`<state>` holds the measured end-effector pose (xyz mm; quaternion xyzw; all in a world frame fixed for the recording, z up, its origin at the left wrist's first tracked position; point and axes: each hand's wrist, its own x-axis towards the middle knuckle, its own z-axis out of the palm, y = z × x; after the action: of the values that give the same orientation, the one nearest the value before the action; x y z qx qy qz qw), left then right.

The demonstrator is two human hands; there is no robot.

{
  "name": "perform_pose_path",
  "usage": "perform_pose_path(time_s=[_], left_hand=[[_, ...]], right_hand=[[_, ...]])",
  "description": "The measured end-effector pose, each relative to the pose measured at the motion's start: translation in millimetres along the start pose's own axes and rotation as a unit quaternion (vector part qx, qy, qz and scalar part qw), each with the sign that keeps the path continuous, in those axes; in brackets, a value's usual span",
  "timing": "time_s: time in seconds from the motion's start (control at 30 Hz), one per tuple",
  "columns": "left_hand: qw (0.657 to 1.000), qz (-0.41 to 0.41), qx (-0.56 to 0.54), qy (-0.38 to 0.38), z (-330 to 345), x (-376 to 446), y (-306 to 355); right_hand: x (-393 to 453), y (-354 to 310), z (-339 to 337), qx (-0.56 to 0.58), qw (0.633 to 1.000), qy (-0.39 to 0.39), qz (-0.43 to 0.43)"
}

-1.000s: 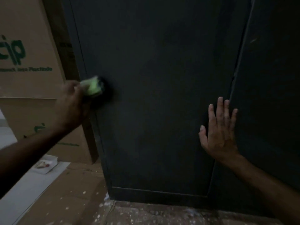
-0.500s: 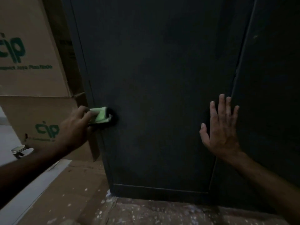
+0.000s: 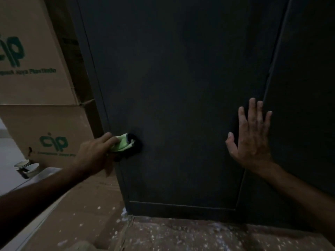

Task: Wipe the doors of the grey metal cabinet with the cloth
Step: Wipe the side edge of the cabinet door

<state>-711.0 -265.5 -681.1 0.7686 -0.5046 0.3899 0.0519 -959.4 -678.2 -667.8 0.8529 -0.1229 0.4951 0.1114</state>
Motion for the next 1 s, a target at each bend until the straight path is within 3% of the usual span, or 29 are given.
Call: perform_pose_path(time_s=[0.07,0.13,0.2,0.23,0.33,0.43,0.5,0.57,0.67,0.73,0.8,0.9,1.0], left_hand=[[1.0,0.023,0.0,-0.019,7.5,-11.9,11.2],[0.99,0.094,0.028,-0.1,26.1,-31.5,21.1],[0.985,0.086,0.041,-0.146,29.3,-35.0,21.7],[0.988,0.079,0.035,-0.13,23.6,-26.7,20.6],[0.999,0.03,0.006,0.012,-5.2,24.2,26.6],[0.988,-0.05,-0.019,0.145,-34.9,92.3,42.6],[0.98,-0.072,-0.041,0.183,-33.6,114.6,56.9],[0.985,-0.002,-0.048,0.164,-12.5,107.3,74.8],[0.984,0.173,-0.003,0.031,35.0,64.3,97.4],[0.978,0.207,0.015,-0.008,38.8,63.2,97.1],[0.984,0.165,-0.01,0.069,18.7,94.6,94.6],[0.973,0.0,-0.057,0.222,-33.6,165.6,96.8],[0.956,-0.075,-0.109,0.263,-44.3,192.4,106.3]], right_hand=[[2.2,-1.2,0.8,0.001,1.0,0.006,0.001],[1.8,-3.3,1.3,-0.001,1.0,0.006,0.006],[0.3,-3.5,2.5,-0.003,1.0,0.006,0.006],[-0.1,-2.4,2.3,-0.004,1.0,0.003,0.006],[-1.0,1.7,1.8,-0.005,1.0,-0.003,0.005],[-0.6,2.3,1.9,-0.005,1.0,-0.003,0.001],[0.1,1.4,1.5,-0.004,1.0,-0.003,0.003],[0.5,1.1,-0.5,-0.007,1.0,-0.003,0.006],[-0.7,5.6,-4.9,-0.016,1.0,-0.024,0.001],[-2.0,9.6,-6.8,-0.026,0.999,-0.038,-0.008],[-2.9,10.6,-8.9,-0.031,0.998,-0.048,-0.01],[-3.0,6.6,-9.8,-0.036,0.998,-0.052,-0.002],[-1.9,3.7,-9.6,-0.04,0.998,-0.055,0.009]])
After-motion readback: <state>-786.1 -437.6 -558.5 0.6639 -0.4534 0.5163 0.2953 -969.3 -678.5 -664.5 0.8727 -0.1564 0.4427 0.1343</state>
